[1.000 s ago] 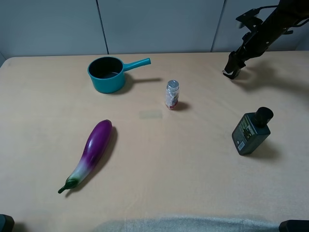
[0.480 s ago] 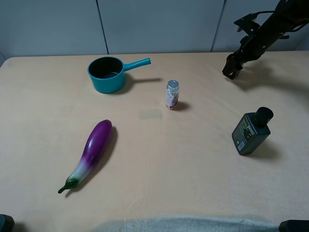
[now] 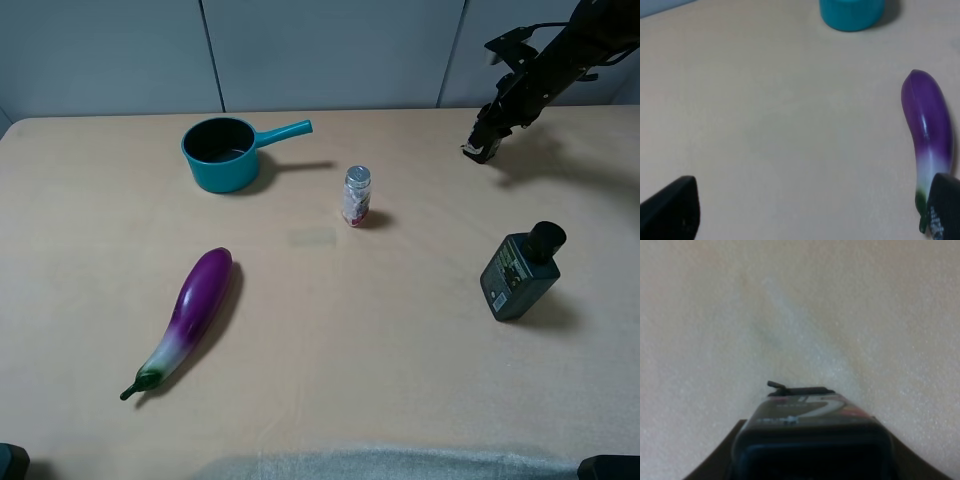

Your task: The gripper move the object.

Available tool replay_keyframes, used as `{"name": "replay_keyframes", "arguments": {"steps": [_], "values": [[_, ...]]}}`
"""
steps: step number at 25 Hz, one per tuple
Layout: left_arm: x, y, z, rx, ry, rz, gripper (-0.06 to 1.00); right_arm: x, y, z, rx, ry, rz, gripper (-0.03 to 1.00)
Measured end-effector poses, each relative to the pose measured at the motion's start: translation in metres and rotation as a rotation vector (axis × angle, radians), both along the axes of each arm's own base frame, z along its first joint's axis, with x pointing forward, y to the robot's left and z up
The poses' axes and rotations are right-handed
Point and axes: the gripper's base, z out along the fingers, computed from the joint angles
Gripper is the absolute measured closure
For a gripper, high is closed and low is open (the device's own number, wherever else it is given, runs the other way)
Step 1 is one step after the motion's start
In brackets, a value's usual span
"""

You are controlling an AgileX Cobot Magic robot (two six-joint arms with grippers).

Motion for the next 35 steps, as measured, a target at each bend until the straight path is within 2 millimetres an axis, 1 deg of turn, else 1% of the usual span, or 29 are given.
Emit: {"name": "replay_keyframes", "arguments": {"steps": [11, 15, 17, 21, 26, 35], "values": [[0.000, 0.000, 0.000, 0.000, 0.000, 0.000, 0.05, -0.001, 0.000, 0.000, 0.001, 0.006, 0.002, 0.64], [0.000, 0.000, 0.000, 0.000, 0.000, 0.000, 0.05, -0.002, 0.000, 0.004, 0.004, 0.011, 0.005, 0.64], [0.000, 0.000, 0.000, 0.000, 0.000, 0.000, 0.05, -0.003, 0.001, 0.011, 0.009, 0.010, -0.001, 0.64], [0.000, 0.000, 0.000, 0.000, 0.000, 0.000, 0.05, -0.006, 0.001, 0.032, 0.019, -0.004, -0.011, 0.64], [0.000, 0.000, 0.000, 0.000, 0.000, 0.000, 0.05, -0.012, 0.002, 0.053, 0.039, 0.002, -0.035, 0.65], [0.000, 0.000, 0.000, 0.000, 0.000, 0.000, 0.05, -0.030, 0.006, 0.097, 0.092, 0.046, -0.112, 0.65]]}}
